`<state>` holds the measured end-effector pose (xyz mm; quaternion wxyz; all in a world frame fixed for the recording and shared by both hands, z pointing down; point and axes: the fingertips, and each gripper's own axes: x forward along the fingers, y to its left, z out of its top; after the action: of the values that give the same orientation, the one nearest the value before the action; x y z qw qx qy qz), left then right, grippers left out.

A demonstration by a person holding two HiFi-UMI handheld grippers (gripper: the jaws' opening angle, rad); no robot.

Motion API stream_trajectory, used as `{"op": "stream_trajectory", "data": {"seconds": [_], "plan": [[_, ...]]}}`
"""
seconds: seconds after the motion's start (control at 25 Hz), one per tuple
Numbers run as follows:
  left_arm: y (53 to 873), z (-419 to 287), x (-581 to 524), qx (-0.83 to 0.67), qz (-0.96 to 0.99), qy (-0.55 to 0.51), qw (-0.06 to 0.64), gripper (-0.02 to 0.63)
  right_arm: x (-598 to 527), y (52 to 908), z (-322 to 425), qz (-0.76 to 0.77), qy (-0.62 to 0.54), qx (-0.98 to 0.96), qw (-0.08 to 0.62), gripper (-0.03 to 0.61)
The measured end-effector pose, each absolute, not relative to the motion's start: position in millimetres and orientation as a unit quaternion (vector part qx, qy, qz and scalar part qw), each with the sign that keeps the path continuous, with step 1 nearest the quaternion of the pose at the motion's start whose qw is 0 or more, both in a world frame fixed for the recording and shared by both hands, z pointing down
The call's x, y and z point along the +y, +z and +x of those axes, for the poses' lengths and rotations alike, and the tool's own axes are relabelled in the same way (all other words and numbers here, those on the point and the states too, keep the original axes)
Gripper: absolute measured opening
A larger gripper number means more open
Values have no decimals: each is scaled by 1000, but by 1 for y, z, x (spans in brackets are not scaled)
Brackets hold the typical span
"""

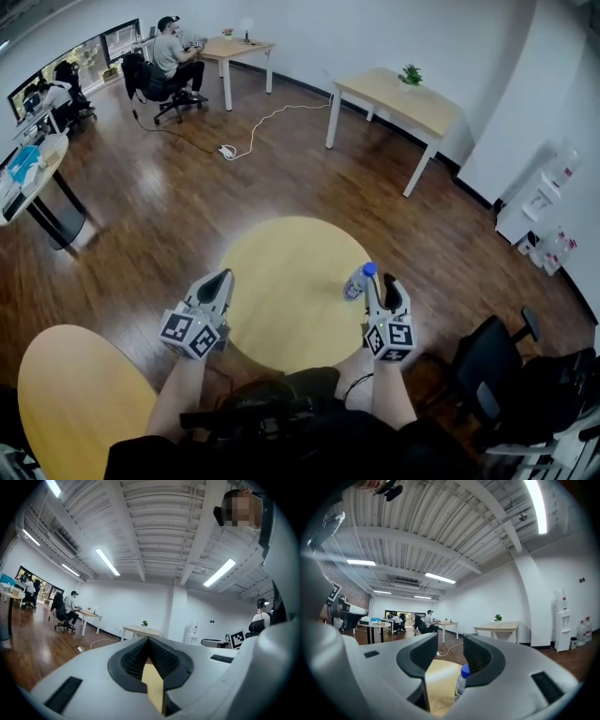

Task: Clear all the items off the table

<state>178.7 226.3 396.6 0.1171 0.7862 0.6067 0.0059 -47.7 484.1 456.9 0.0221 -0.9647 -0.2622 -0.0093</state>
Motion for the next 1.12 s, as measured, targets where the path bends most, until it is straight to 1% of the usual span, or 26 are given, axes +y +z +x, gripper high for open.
{"op": "stream_trajectory", "data": {"seconds": [0.16,0.32,0.6,0.64,0.68,0.92,1.12], "plan": [[409,176,256,615,780,20,117,2,499,476,-45,-967,-31,-249,41,352],[423,171,282,623,774,44,105,2,515,501,-44,-965,-59,-247,62,360],[475,173,315,624,769,106,90,2,521,561,-29,-963,-119,-229,80,361],[481,173,318,624,769,112,90,2,522,569,-27,-962,-126,-226,85,407],[486,173,321,623,768,117,91,2,524,577,-25,-961,-131,-224,90,422],[521,174,331,620,766,145,87,2,533,619,-22,-956,-156,-218,118,422],[544,181,346,617,768,159,67,2,537,640,-16,-957,-161,-211,119,423]]}}
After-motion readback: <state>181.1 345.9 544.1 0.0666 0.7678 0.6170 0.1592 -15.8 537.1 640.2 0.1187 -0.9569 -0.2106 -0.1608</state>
